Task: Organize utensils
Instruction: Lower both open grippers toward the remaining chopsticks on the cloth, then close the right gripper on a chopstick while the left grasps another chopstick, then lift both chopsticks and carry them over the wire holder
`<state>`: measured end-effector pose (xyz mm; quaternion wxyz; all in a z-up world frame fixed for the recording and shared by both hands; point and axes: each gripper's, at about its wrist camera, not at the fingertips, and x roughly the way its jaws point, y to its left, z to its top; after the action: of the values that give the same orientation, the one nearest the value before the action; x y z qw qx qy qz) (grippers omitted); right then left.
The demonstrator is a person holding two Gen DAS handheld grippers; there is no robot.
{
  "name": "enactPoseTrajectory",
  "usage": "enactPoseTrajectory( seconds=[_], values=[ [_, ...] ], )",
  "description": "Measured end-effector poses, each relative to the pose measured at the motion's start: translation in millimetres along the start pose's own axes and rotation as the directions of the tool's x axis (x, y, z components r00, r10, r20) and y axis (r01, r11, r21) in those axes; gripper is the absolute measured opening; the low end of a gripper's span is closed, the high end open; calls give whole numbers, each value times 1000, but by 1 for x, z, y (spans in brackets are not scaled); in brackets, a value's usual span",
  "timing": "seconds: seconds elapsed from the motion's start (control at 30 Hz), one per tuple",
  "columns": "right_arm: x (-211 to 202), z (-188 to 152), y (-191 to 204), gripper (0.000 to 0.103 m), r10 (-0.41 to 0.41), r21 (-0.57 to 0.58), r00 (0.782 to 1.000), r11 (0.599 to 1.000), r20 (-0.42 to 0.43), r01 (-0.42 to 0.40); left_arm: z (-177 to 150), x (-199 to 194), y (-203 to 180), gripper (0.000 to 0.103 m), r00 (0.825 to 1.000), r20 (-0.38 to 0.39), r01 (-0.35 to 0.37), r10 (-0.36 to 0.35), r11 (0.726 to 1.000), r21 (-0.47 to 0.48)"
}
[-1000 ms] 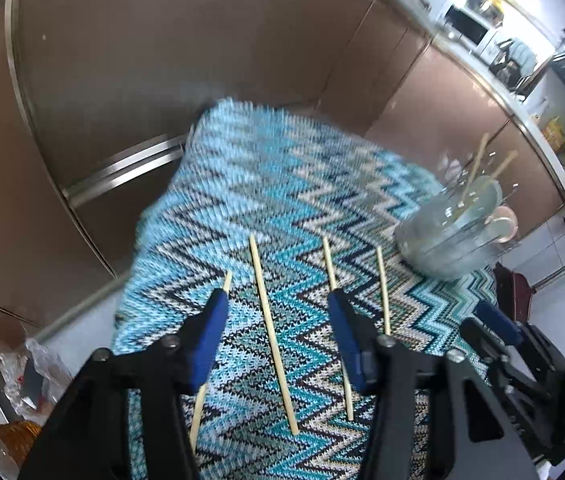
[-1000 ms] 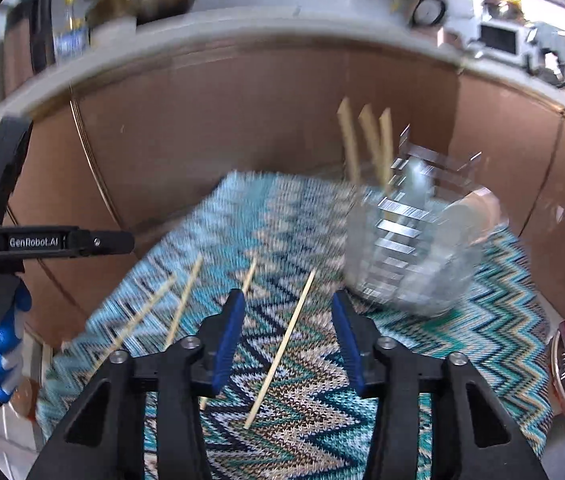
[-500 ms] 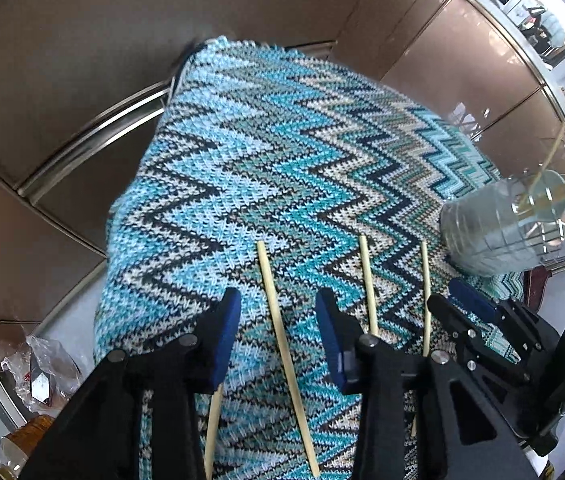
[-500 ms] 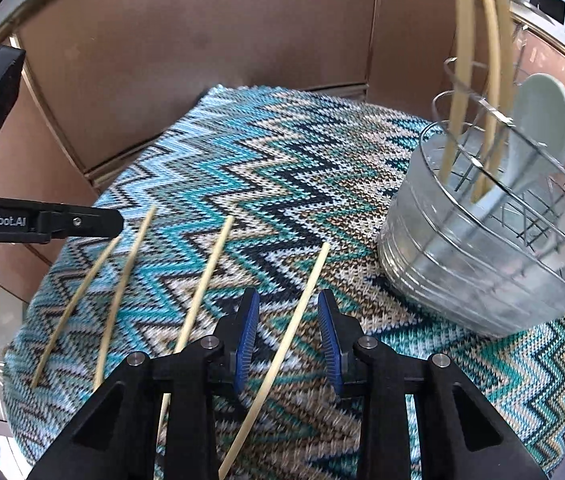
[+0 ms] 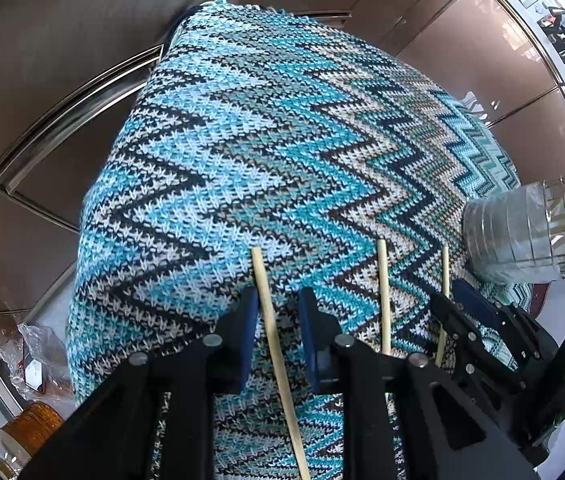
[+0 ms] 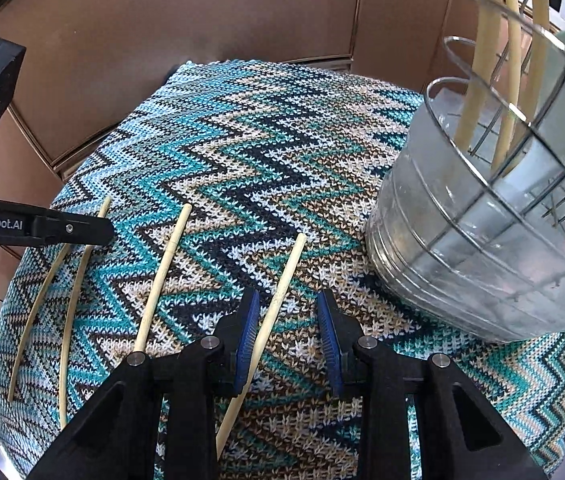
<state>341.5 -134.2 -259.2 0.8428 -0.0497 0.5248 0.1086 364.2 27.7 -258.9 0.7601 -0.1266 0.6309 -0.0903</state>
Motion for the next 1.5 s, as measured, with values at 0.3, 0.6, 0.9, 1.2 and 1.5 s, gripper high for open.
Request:
enactPoseTrajectory(
  seconds=[0.3, 0.6, 0.9, 1.2, 1.5],
  values=[
    [-3, 1, -2, 8, 36, 18, 999, 999, 9, -36, -3, -2, 1, 6, 1000, 12, -5, 5, 1000, -16],
    [-37, -17, 6, 5, 92, 20, 994, 995, 56, -93, -23, -31, -17, 5, 996, 84, -4, 2, 1000, 27],
    [-108, -50, 16, 5, 131, -21, 970, 991, 206, -130, -58, -86, -27, 5, 972, 233, 20, -33, 998, 58],
    [-173, -93, 24, 5, 113, -40, 933, 994, 341, -106, -110, -138, -42, 5, 909, 417, -69, 16, 991, 113],
    [-226, -126, 32, 5, 100, -43, 898, 995, 428, -91, -158, -180, -49, 5, 834, 552, -73, 1, 991, 109]
  ],
)
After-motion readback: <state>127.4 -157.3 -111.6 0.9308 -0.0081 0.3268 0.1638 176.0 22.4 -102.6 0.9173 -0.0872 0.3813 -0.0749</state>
